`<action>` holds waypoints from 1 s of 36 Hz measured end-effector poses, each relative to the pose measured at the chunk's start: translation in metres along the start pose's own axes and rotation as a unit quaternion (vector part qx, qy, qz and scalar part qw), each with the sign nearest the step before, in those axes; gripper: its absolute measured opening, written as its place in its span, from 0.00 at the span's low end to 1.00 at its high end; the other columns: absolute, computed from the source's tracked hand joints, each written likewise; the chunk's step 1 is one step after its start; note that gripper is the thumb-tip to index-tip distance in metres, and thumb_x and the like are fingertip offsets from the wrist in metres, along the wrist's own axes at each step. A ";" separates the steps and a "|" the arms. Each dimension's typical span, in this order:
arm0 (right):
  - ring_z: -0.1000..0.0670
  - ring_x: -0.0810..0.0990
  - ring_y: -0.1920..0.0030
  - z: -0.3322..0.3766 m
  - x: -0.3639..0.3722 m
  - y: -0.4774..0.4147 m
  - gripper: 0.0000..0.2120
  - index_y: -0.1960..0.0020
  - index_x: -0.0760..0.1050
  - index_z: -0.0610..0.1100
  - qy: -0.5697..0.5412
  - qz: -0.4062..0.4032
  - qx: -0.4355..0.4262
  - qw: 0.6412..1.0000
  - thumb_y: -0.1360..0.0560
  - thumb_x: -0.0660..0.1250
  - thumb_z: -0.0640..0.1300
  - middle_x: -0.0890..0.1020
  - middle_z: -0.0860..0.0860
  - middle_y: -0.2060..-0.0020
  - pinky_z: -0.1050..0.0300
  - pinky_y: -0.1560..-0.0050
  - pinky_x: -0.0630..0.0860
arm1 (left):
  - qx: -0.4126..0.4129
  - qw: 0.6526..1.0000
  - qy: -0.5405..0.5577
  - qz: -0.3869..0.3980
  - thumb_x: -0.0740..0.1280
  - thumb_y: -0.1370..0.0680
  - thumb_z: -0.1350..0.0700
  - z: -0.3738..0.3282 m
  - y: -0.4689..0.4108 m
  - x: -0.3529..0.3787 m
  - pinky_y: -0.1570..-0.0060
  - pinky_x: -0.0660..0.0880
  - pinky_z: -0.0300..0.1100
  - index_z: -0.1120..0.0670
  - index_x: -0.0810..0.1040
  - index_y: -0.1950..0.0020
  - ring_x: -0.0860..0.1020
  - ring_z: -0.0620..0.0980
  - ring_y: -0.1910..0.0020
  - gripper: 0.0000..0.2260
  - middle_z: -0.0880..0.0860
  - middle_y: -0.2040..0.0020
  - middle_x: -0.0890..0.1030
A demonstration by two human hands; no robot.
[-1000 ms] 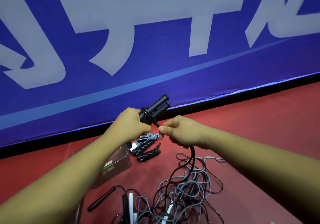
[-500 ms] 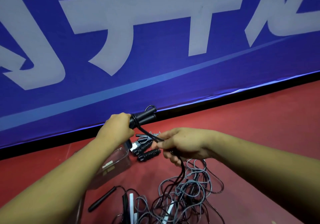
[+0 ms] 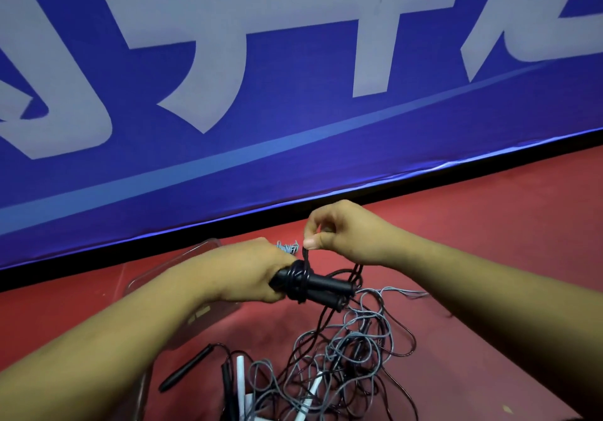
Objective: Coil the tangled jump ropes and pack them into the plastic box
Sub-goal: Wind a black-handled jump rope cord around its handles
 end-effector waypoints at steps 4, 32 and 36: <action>0.52 0.69 0.72 -0.023 0.004 0.003 0.04 0.58 0.79 0.43 -0.210 0.011 0.047 0.976 0.25 0.71 0.40 0.74 0.47 0.71 0.64 0.72 0.65 | -0.006 0.983 0.181 -0.037 0.74 0.28 0.61 -0.006 0.004 -0.011 0.69 0.68 0.36 0.51 0.77 0.59 0.72 0.40 0.72 0.08 0.48 0.69 0.77; 0.51 0.69 0.75 -0.035 0.035 0.010 0.17 0.52 0.76 0.41 -0.289 0.065 0.140 0.945 0.16 0.56 0.51 0.71 0.47 0.72 0.60 0.71 0.69 | -0.077 0.744 0.636 -0.191 0.66 0.20 0.55 0.015 -0.001 -0.026 0.72 0.63 0.41 0.52 0.75 0.42 0.67 0.51 0.77 0.07 0.60 0.69 0.73; 0.45 0.80 0.63 -0.040 0.034 0.012 0.15 0.54 0.78 0.42 -0.312 0.077 0.156 0.934 0.17 0.59 0.51 0.72 0.49 0.72 0.50 0.55 0.76 | -0.088 0.715 0.666 -0.194 0.64 0.20 0.56 0.019 -0.003 -0.028 0.72 0.61 0.40 0.54 0.72 0.50 0.66 0.51 0.76 0.02 0.60 0.70 0.72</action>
Point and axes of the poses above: each hand's wrist, its own y-axis away from the middle knuckle, its own x-axis out of the palm, z = x × y, the point moved 10 cm from there along -y, towards the middle knuckle
